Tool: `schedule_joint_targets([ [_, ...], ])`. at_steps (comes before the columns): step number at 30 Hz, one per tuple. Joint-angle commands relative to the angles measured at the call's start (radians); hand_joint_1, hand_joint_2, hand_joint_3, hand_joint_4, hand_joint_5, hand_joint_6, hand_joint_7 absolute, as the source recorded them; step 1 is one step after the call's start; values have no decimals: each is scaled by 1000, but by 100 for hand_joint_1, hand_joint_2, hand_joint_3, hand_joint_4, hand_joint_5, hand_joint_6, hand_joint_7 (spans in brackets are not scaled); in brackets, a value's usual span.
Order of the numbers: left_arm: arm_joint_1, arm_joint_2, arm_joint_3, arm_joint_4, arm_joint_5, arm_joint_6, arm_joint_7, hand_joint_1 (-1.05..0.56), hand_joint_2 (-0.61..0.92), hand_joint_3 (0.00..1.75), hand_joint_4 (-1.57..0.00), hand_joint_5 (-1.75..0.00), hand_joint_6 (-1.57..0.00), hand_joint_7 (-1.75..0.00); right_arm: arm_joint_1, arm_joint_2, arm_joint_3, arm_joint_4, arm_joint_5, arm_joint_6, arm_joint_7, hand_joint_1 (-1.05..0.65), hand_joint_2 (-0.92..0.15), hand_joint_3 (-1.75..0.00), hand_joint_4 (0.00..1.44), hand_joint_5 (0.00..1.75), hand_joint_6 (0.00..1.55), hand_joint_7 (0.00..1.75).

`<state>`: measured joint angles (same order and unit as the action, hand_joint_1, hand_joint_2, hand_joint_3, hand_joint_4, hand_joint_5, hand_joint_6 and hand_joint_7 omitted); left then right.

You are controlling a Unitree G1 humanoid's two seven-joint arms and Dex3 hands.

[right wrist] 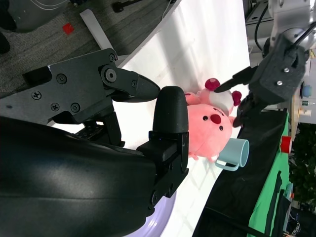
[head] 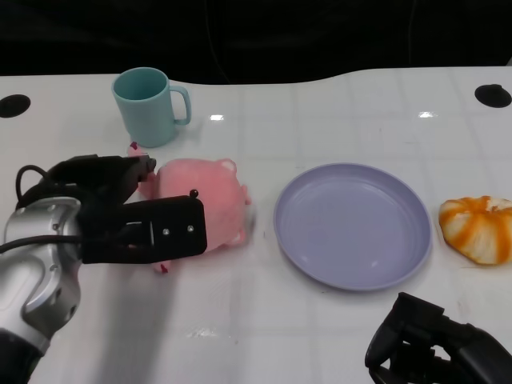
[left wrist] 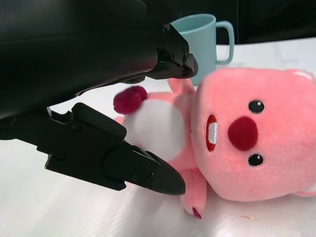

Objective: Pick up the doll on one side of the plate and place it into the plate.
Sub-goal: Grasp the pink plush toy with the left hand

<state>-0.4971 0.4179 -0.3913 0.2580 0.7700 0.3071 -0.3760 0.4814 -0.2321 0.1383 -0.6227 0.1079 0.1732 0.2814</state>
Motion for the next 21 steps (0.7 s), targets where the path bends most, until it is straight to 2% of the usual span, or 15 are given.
schedule_joint_targets([
  [1,-42,-11,-18,83,3,-8,21,-63,86,0,-3,-22,-21,-1,7,-6,-4,-20,1,0,-2,-24,-86,-67,64,175,41,168],
  [9,-107,-69,-52,301,-19,-35,47,-60,85,0,-8,-18,-23,-1,15,-7,-2,-35,0,10,-4,-23,-87,-66,63,175,41,168],
  [16,-167,-116,-97,541,-19,-101,152,-62,87,0,-3,-12,-21,0,20,-10,-6,-41,8,10,2,-23,-87,-65,64,175,42,168],
  [19,-186,-140,-98,625,-29,-117,203,-55,86,0,-6,-12,-21,0,23,-12,-7,-47,9,16,2,-23,-87,-65,64,175,42,167],
  [21,-197,-159,-91,690,-42,-128,247,-41,84,0,-14,-14,-27,-2,25,-13,-7,-51,9,18,3,-24,-88,-65,64,175,42,167],
])
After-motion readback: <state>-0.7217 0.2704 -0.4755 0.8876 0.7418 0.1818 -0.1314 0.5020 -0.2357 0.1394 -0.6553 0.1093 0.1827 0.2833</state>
